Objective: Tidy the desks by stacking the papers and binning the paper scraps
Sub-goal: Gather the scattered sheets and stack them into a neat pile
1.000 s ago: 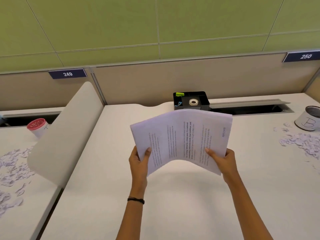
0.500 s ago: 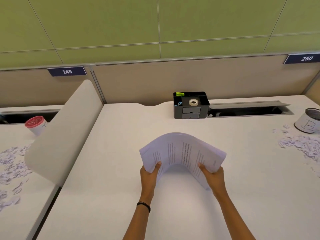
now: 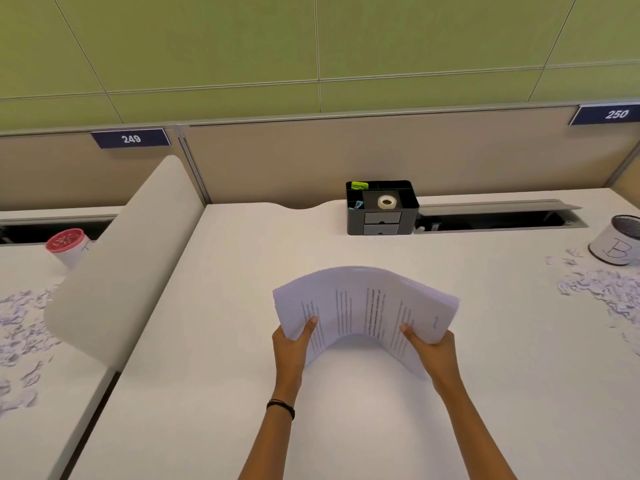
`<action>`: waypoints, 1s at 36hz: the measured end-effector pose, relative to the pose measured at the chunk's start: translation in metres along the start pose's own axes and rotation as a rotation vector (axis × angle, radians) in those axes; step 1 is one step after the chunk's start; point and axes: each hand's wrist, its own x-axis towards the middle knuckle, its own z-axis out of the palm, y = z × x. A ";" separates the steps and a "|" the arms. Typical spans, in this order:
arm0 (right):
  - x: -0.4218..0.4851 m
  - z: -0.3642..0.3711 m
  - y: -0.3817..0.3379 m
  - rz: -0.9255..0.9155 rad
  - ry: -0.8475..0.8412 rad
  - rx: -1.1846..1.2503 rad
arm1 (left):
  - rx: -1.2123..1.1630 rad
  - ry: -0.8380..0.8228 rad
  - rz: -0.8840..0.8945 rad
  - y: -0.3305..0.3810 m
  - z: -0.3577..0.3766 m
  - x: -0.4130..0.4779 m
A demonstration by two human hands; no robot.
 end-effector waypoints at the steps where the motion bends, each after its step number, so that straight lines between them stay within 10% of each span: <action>1: -0.001 -0.001 0.003 0.011 -0.001 0.001 | 0.010 0.000 -0.016 -0.003 -0.001 0.000; 36: 0.004 -0.002 -0.007 -0.015 -0.005 0.039 | 0.000 -0.025 -0.004 0.003 -0.003 0.000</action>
